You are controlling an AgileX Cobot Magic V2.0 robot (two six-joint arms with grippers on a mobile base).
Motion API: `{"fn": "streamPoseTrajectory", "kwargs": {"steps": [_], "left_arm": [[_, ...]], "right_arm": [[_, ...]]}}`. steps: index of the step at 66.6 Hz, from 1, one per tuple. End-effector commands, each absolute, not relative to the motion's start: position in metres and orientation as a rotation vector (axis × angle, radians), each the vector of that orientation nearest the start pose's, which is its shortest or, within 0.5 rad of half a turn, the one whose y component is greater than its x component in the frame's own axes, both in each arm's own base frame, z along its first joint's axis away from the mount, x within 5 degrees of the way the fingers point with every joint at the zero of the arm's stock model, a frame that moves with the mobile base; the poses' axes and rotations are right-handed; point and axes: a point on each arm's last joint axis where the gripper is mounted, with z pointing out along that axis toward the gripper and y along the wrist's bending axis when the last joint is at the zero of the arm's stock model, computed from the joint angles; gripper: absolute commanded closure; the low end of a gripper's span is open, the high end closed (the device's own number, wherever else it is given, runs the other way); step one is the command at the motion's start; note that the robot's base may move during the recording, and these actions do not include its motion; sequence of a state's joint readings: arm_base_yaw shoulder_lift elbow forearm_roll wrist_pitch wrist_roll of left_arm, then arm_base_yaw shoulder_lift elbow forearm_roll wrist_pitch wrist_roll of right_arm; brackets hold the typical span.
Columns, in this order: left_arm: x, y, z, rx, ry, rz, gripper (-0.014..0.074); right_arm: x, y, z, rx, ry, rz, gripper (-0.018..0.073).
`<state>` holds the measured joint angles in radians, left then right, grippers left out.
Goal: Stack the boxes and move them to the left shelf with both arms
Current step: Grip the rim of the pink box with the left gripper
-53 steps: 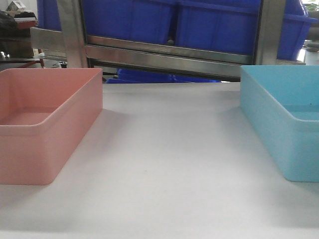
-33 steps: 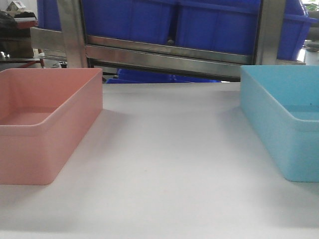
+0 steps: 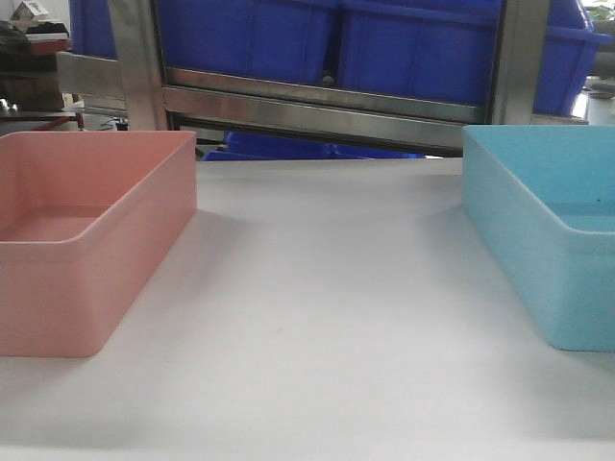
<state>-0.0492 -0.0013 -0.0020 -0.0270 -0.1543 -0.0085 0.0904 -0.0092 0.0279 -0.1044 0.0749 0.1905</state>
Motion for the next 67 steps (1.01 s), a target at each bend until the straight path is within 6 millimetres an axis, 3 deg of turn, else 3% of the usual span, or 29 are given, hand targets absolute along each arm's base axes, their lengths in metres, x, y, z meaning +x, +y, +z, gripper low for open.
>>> {"fn": "streamPoseTrajectory", "kwargs": {"steps": [1,10,23,39,52,60,67], "left_arm": [[0.052,-0.003,0.266,0.04,1.271,-0.034,0.0578],[0.065,-0.003,0.311,0.07,1.407,0.003,0.0486],[0.107,-0.004,0.356,0.072,1.602,0.011,0.0168],[0.174,-0.005,0.385,0.074,1.99,0.036,0.0133],[0.245,-0.003,0.397,0.206,2.22,0.148,0.0133],[0.285,0.015,0.388,0.138,2.339,0.141,0.0107],[0.315,0.038,0.378,0.08,2.392,0.012,0.0049]], "right_arm": [[0.054,0.005,0.212,-0.024,1.452,0.121,0.0505],[0.054,0.005,0.212,-0.024,1.452,0.121,0.0505],[0.054,0.005,0.212,-0.024,1.452,0.121,0.0505],[0.054,0.005,0.212,-0.024,1.452,0.121,0.0505],[0.054,0.005,0.212,-0.024,1.452,0.121,0.0505],[0.054,0.005,0.212,-0.024,1.452,0.121,0.0505],[0.054,0.005,0.212,-0.024,1.452,0.121,0.0505]]}}
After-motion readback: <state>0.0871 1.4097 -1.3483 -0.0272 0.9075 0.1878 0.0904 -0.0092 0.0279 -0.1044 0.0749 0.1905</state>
